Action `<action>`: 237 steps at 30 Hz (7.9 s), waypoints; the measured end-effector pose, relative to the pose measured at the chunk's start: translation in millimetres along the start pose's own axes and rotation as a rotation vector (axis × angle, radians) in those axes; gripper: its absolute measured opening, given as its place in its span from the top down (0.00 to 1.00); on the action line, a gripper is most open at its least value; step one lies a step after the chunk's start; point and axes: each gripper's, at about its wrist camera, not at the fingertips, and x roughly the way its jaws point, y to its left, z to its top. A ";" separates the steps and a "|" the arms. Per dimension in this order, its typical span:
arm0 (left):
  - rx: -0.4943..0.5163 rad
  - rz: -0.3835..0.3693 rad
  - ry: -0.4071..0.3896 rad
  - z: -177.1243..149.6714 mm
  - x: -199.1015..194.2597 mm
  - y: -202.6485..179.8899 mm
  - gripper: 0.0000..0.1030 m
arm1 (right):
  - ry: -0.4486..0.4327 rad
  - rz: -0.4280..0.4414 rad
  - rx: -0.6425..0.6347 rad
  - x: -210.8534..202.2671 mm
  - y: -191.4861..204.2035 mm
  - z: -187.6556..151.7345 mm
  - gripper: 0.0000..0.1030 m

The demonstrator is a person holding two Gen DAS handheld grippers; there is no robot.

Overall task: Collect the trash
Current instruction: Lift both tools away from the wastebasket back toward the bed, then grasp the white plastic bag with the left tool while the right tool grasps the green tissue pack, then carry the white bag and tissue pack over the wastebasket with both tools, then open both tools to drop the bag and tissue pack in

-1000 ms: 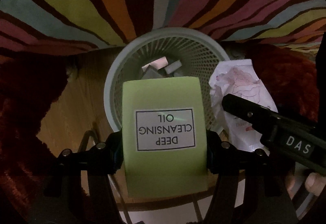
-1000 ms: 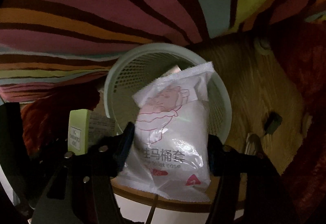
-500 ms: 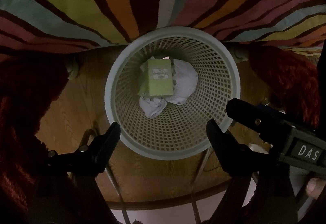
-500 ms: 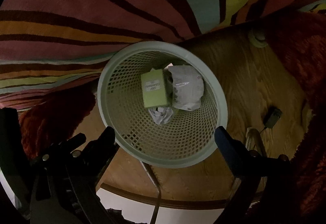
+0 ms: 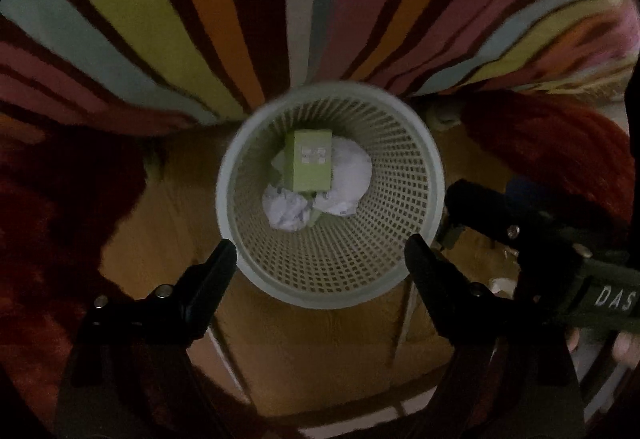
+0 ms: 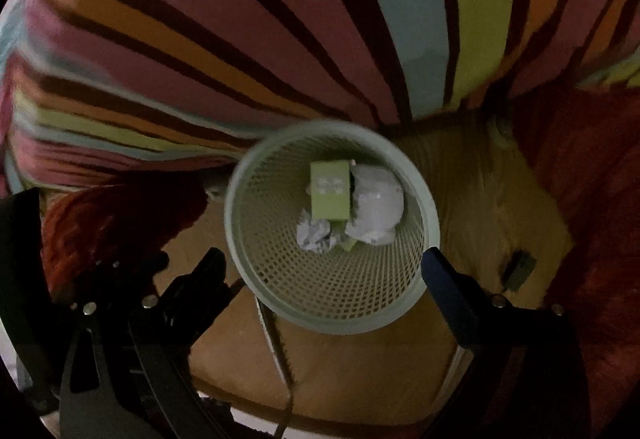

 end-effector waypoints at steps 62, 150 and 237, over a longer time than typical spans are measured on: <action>0.054 -0.092 -0.691 232.9 -239.5 41.2 0.11 | -0.722 -0.097 -0.395 -175.0 81.0 182.5 0.09; -0.011 0.074 -0.694 239.3 -264.4 29.2 0.56 | -0.665 -0.085 -0.267 -182.8 66.7 163.6 0.54; -0.131 0.007 0.188 10.4 57.8 18.1 0.24 | 0.271 0.019 0.191 84.5 -21.4 6.2 0.18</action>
